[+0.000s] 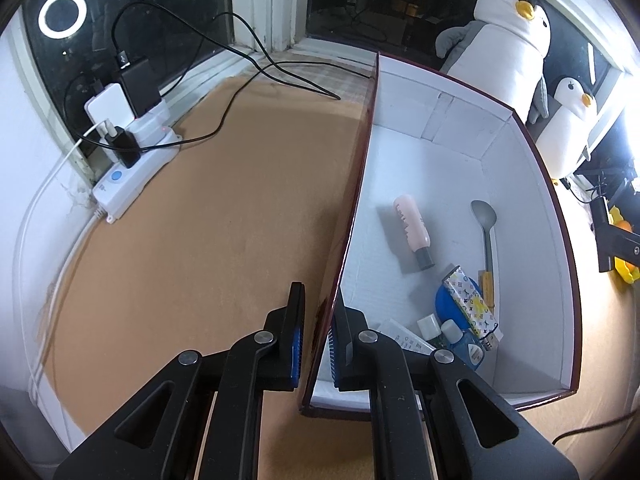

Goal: Organize rigid objects
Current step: 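Carry the black cylinder into the box and release it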

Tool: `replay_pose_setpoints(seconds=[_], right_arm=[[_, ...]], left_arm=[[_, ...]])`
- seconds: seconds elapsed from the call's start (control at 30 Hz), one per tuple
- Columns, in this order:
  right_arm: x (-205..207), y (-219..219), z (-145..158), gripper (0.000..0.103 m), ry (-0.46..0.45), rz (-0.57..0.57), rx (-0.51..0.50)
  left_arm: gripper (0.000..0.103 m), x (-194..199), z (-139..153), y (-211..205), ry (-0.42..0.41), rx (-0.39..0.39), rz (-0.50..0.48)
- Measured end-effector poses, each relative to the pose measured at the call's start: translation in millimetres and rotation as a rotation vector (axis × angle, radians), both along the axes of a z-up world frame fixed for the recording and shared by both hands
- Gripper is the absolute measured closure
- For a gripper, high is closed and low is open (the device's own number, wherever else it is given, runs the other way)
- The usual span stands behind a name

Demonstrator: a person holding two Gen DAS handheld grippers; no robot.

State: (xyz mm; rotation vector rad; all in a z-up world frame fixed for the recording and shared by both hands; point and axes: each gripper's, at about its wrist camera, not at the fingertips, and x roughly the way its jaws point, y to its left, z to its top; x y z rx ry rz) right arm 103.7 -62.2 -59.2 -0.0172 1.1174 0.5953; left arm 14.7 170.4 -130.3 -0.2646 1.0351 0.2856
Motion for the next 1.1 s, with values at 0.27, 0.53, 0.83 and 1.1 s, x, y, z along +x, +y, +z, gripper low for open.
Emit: replay_pose_setpoints(seconds=[0.27,0.53,0.83,1.1], right_arm=[[-17.5,43.7,-2.3,0.088,-0.002,0.082,-0.014],[-21.9,70.4,-15.2,0.088,0.017,0.118,-0.034],[-25.3,79.9,-20.6,0.088,0.023,0.136,-0.04],[-26.4,76.6,-13.9,0.066,-0.004,0.134,-0.029]], left_arm=[[0.095,-5.5,-0.5,2.3,-0.017,-0.018,-0.009],[0.095,-8.0,-1.2,3.3,-0.032,-0.034,-0.017],[0.095,-7.5,-1.7,5.0,-0.038,-0.044,-0.024],[0.095,-7.1,-1.6,4.7,-0.037,-0.043,-0.023]])
